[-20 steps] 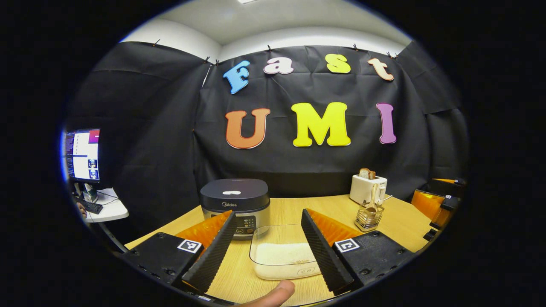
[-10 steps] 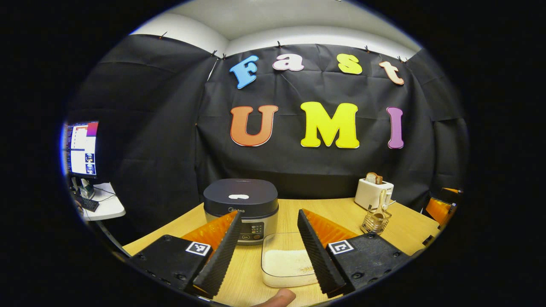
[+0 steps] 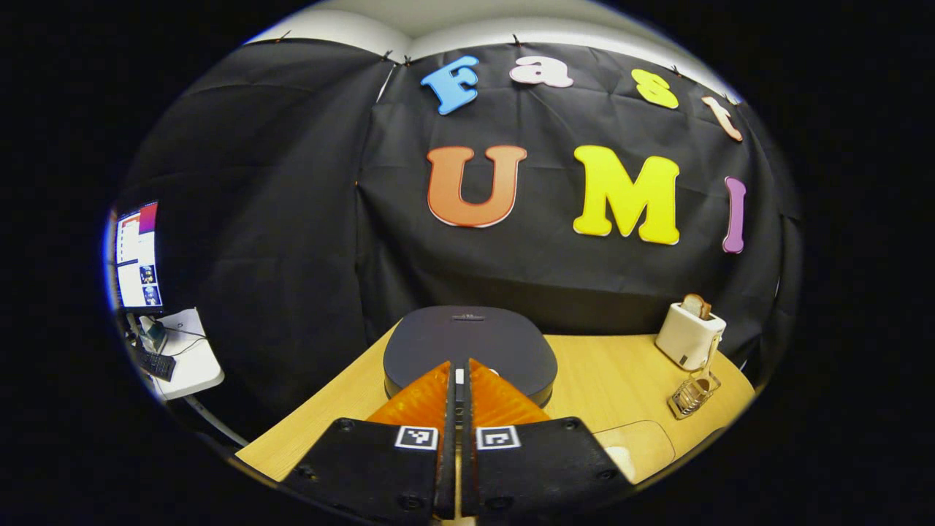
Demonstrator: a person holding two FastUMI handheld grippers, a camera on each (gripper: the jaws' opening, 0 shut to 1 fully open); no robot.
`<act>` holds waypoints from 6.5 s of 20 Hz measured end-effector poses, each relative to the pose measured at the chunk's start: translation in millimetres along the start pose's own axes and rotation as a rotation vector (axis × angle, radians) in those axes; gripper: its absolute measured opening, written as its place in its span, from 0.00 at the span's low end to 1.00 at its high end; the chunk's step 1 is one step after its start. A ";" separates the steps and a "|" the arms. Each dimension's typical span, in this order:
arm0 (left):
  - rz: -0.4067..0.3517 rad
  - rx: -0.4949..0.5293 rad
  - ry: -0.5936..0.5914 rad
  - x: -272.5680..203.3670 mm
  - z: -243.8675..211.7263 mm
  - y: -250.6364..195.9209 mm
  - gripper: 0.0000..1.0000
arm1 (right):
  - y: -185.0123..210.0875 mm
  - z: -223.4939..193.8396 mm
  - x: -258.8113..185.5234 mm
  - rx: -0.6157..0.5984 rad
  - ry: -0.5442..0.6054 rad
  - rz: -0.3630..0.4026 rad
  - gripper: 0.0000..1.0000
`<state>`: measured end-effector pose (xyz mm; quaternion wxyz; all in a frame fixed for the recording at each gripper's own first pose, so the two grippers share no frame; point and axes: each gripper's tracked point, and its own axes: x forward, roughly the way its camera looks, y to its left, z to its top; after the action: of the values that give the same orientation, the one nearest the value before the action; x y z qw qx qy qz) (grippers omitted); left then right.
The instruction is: Close the left gripper, press the button to open the rice cooker; take a wooden spoon from the chopstick holder with the right hand, scoop a spoonful of rice and pour it into the rice cooker, then put the wooden spoon back into the chopstick holder.
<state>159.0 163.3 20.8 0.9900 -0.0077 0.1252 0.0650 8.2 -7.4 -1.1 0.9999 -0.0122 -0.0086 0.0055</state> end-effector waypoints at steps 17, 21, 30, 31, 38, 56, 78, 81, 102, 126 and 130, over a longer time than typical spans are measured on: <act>-0.021 0.137 0.142 60.0 -35.3 -16.2 0.03 | -1.3 -18.7 12.2 -0.007 0.062 -0.010 0.95; -0.073 0.005 0.175 59.2 -33.2 -17.8 0.03 | 6.0 -13.9 6.8 -0.007 0.068 -0.003 0.95; -0.077 0.028 0.154 58.6 -26.2 -16.4 0.03 | 17.9 -21.5 5.7 -0.051 0.082 0.020 0.96; -0.062 0.040 0.115 53.0 -17.0 -16.0 0.03 | 17.1 -19.9 5.9 -0.050 0.081 0.019 0.95; -0.066 0.057 -0.018 1.3 34.2 -45.5 0.45 | -3.4 -14.3 5.7 0.003 0.081 0.001 0.95; -0.034 0.104 -0.288 -150.2 -7.5 -38.7 0.95 | -72.6 -58.4 122.5 0.086 0.281 -0.090 0.95; 0.019 0.084 -0.264 -149.5 -41.8 -16.2 0.99 | -85.8 -130.9 348.1 0.106 0.555 -0.001 0.63; 0.032 0.099 -0.276 -151.8 -38.9 -15.1 0.99 | -81.9 -140.6 345.6 0.122 0.602 -0.001 0.46; 0.007 0.046 -0.282 -172.7 -27.8 -8.0 0.99 | -46.1 5.0 239.2 0.012 0.341 -0.070 0.14; 0.013 0.074 -0.233 -158.6 -42.8 7.5 0.99 | 242.0 -59.9 139.2 -0.110 0.383 0.320 0.14; 0.014 0.097 -0.218 -154.7 -47.5 5.0 0.99 | 243.8 -88.7 164.1 -0.154 0.401 0.248 0.14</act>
<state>-1.9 147.1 13.4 0.9964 0.0484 0.0200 0.0662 171.2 236.0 -92.9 0.9694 -0.0901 0.1911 0.1248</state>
